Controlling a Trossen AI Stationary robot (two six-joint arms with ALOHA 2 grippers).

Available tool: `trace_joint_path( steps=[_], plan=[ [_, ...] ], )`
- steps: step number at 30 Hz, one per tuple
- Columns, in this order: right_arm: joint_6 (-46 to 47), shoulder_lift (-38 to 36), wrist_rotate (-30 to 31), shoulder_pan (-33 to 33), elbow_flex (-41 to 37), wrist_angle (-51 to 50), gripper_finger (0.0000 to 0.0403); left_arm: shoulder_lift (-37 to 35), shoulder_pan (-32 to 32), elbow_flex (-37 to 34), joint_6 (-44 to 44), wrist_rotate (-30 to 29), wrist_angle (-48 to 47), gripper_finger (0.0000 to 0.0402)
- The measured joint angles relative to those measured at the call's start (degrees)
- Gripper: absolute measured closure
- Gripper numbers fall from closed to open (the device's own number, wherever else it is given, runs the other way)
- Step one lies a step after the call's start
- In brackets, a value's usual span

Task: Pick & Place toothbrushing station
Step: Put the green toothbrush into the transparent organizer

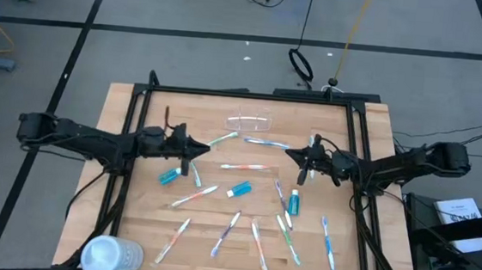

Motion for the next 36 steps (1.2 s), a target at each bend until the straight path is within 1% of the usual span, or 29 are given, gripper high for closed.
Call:
trace_joint_path(
  steps=[3,7,10,14,18,20,22,25,27,31,36],
  plan=[
    [0.0,1.7,0.0,-0.8,0.0,0.3,0.0403,4.3,0.4,1.9,0.2,-3.0,-0.2,0.0364],
    [2.6,4.1,0.0,-1.1,0.0,0.4,0.0403,10.6,2.0,5.3,-0.2,-3.3,-1.5,0.0364],
    [3.3,5.2,0.0,-1.1,0.0,0.2,0.0403,14.5,3.4,8.4,1.3,-3.4,-5.6,0.0364],
    [3.7,5.6,0.0,-1.0,0.1,0.1,0.0403,18.3,4.8,11.9,1.5,-4.9,-9.2,0.0364],
    [4.9,5.6,-0.1,-1.0,0.1,0.2,0.0403,21.1,5.3,14.4,5.1,-4.9,-9.7,0.0364],
    [4.9,5.6,-0.1,-1.0,0.1,0.1,0.0403,22.1,5.4,16.6,6.2,-4.8,-12.4,0.0360],
    [4.9,5.6,-0.1,-1.0,0.1,-0.4,0.0403,23.2,5.6,20.1,6.8,-4.8,-17.2,0.0349],
    [4.9,5.6,-0.1,-1.0,0.1,-0.8,0.0403,25.7,5.6,25.9,6.7,-5.5,-27.7,0.0319],
    [4.9,5.6,-0.1,-1.0,0.1,-1.5,0.0403,27.7,5.6,28.7,5.7,-6.3,-32.9,0.0299],
    [4.9,5.6,-0.1,-1.0,0.1,-2.1,0.0403,31.8,5.9,32.8,5.2,-6.6,-36.3,0.0273],
    [4.9,5.6,-0.1,-1.0,0.1,-2.3,0.0403,37.3,7.7,35.6,4.0,-6.7,-38.8,0.0264]
  ],
)
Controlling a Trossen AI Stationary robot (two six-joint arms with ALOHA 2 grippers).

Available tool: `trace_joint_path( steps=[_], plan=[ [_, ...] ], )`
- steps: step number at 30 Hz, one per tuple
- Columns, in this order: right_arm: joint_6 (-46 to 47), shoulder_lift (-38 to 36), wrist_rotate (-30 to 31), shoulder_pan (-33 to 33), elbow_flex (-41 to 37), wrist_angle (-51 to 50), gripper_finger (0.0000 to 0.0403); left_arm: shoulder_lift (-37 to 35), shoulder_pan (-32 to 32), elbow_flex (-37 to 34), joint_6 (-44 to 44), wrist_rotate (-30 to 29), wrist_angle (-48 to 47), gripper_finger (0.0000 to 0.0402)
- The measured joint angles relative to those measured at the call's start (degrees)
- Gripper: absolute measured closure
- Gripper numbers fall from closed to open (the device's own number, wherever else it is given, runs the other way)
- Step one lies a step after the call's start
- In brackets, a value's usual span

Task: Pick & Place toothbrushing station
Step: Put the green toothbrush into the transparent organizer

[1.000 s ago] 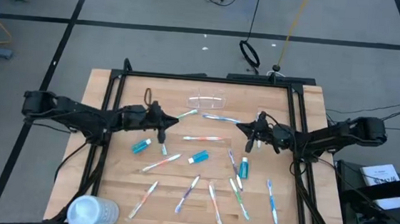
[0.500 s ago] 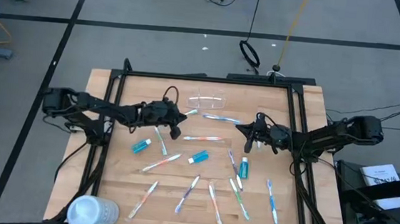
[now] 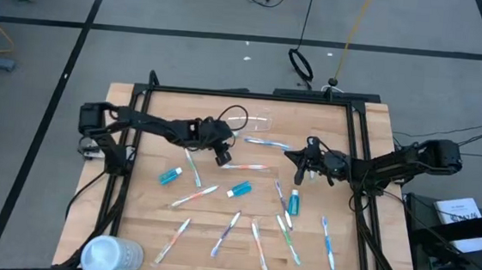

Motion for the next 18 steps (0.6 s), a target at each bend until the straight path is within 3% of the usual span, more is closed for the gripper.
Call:
trace_joint_path(
  steps=[8,18],
  plan=[
    [0.0,0.0,0.0,0.0,0.0,-0.1,0.0403,4.5,2.3,0.1,0.3,-3.9,1.3,0.0265],
    [0.0,0.0,0.0,0.0,-0.1,-0.1,0.0403,7.0,3.9,0.4,0.0,-3.7,1.0,0.0283]
  ],
)
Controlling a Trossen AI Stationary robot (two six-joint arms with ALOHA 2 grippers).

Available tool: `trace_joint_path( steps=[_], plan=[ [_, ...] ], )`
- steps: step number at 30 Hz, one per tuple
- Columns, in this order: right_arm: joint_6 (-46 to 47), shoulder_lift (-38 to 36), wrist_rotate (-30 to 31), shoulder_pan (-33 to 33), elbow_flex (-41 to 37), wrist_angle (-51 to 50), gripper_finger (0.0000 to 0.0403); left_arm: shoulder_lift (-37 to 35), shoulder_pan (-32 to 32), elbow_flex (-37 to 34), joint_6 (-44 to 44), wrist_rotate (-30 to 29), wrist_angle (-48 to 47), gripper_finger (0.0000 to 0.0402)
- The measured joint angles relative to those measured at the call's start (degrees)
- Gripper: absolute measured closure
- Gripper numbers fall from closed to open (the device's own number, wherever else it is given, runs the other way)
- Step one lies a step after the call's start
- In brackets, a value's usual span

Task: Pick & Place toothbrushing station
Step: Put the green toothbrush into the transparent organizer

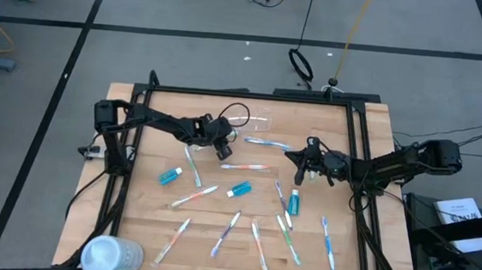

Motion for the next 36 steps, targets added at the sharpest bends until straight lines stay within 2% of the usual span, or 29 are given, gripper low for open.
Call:
trace_joint_path(
  steps=[7,9,14,17,26,31,36],
  plan=[
    [0.0,0.0,0.0,0.0,0.0,0.0,0.0403,-0.3,0.1,-0.2,-2.8,5.8,0.1,0.0378],
    [0.0,0.0,0.0,0.0,0.0,0.0,0.0403,-0.3,0.1,-0.2,-3.1,7.2,0.1,0.0392],
    [0.0,0.0,0.0,0.0,-0.1,0.0,0.0403,-0.8,-1.1,-0.3,-3.7,6.2,-0.2,0.0378],
    [0.0,0.0,0.0,0.0,-0.1,0.0,0.0403,-2.9,-2.4,-0.4,-3.1,6.9,-1.8,0.0389],
    [0.0,0.0,0.0,0.0,-0.1,-0.2,0.0403,-16.0,-6.1,-0.4,-1.4,4.7,-0.3,0.0395],
    [0.0,0.0,0.0,0.0,-0.1,-0.7,0.0403,-21.0,-6.6,-0.3,0.2,-4.5,12.2,0.0389],
    [0.0,0.0,0.0,0.0,-0.1,-0.9,0.0403,-20.8,-5.7,-0.3,4.5,-6.2,25.6,0.0396]
  ],
)
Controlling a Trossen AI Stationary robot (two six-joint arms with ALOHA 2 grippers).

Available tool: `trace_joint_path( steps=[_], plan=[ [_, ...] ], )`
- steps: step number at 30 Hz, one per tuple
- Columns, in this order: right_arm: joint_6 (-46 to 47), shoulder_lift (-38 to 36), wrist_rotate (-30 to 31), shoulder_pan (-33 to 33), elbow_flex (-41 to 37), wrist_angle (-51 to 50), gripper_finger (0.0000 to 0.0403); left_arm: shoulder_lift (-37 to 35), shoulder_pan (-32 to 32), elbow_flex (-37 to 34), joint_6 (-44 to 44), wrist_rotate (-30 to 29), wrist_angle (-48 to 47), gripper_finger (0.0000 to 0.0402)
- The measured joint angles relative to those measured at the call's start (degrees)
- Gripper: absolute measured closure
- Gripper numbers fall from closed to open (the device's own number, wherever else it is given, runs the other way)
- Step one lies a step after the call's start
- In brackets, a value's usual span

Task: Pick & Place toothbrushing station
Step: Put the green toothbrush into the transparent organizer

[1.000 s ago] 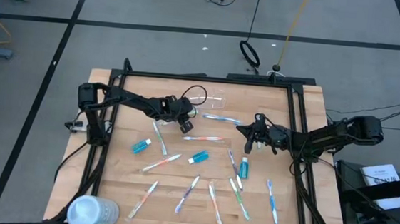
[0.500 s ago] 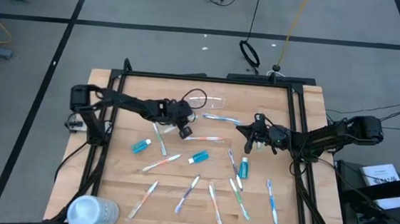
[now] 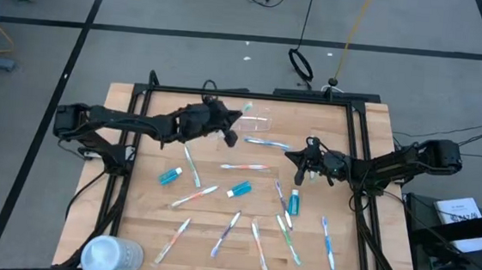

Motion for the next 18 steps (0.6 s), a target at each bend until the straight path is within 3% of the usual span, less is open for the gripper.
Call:
trace_joint_path(
  steps=[7,12,18],
  plan=[
    [0.0,0.0,0.0,0.0,0.0,-0.1,0.0403,5.9,3.2,0.0,3.6,-7.9,16.1,0.0388],
    [0.0,0.0,0.0,0.0,0.0,0.0,0.0403,13.9,6.2,0.0,4.3,-7.2,28.6,0.0400],
    [0.0,0.0,0.0,0.0,0.0,0.0,0.0403,20.9,8.9,0.0,6.8,-7.8,33.1,0.0398]
  ],
)
